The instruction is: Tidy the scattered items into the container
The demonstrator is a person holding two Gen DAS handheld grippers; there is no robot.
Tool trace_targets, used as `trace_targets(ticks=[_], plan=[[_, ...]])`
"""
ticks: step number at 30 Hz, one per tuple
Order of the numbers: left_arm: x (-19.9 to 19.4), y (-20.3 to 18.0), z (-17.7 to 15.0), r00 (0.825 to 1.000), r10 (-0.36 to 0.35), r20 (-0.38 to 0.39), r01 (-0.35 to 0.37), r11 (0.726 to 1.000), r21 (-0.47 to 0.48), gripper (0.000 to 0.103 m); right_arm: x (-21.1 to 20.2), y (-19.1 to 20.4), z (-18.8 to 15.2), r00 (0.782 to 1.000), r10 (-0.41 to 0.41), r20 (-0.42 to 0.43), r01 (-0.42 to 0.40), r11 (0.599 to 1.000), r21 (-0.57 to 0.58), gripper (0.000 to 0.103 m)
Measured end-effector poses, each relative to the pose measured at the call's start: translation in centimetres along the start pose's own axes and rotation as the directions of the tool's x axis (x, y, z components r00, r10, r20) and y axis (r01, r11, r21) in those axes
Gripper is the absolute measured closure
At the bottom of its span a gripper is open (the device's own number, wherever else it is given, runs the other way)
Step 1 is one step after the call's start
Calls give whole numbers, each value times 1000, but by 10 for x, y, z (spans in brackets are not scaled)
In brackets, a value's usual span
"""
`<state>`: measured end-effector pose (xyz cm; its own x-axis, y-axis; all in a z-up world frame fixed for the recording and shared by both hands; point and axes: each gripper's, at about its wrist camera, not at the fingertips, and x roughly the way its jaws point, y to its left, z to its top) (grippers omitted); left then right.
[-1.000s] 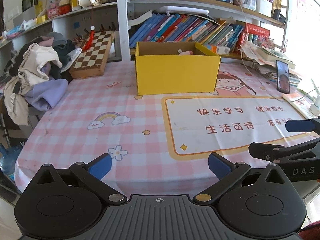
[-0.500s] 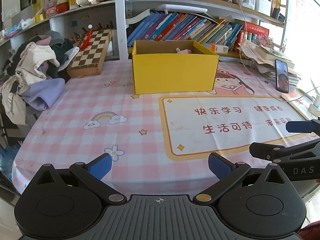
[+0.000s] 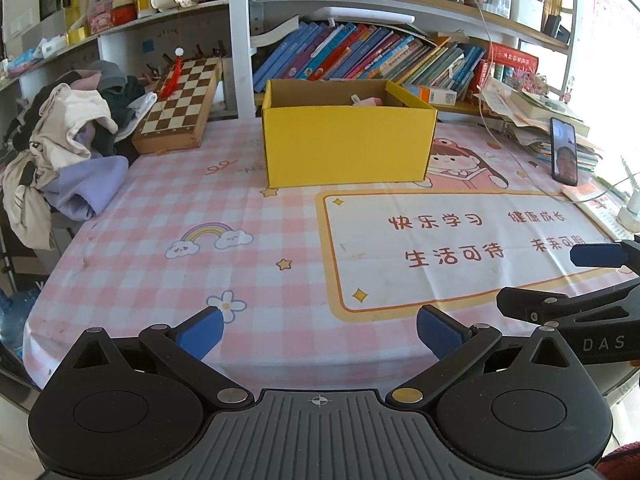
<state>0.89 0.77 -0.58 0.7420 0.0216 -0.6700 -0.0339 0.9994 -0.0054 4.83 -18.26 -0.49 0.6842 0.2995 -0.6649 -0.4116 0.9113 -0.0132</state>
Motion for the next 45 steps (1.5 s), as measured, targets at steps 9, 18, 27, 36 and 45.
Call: trace_targets(ticks=[9,18,27,36,45], plan=[[1,1,0,1000,-7,-6,7,1000,-1,0,1,1,1,1000,1,-5,-1,1000,-2,2],[2,2,0,1000,-14,-8,14,1000,-5,0,3,4,2,1000,0,-8,0,1000,-5,2],[3,0,0,1000,-18,-7,18,1000,-1,0,3,5,1,1000,-4,-8,4,1000,-3,2],[2,0,-1,1000,-15,-8,15,1000,-1,0,3,6,0,1000,-2,-8,2,1000,-3,2],[2,2,-2,1000,-23,-14,23,1000,-16,0,2,7,0,1000,-1,-9,1,1000,-7,2]])
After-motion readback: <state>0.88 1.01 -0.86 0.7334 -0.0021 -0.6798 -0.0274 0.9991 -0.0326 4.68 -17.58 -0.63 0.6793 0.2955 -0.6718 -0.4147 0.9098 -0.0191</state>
